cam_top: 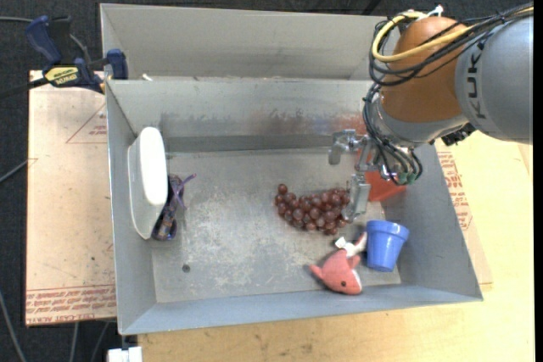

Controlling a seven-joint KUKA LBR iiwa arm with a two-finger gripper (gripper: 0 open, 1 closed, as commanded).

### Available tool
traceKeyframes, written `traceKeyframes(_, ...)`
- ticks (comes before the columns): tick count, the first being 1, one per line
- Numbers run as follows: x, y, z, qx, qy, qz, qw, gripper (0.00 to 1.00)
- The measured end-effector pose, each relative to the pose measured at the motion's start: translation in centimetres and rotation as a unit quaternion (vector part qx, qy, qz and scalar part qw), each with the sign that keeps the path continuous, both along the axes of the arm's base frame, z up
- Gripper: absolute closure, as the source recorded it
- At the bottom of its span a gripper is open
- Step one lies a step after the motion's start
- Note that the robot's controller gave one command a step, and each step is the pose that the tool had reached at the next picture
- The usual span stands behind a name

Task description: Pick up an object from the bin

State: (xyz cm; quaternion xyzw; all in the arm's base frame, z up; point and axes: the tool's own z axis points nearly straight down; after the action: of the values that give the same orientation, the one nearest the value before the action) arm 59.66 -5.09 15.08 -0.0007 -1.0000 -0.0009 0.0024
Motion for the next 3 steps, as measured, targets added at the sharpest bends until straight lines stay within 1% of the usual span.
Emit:
traceKeyframes(1,0.6,-0.3,-2.4,-0.001,-0.0071,0.003,1.0000,0.00)
traceKeyframes(2,-1.3,1.6,-8.0,0.000,-0.0016,0.023,0.9997,0.00)
traceKeyframes(3,-0.9,2.1,-8.0,0.000,-0.0015,0.026,0.9997,1.00)
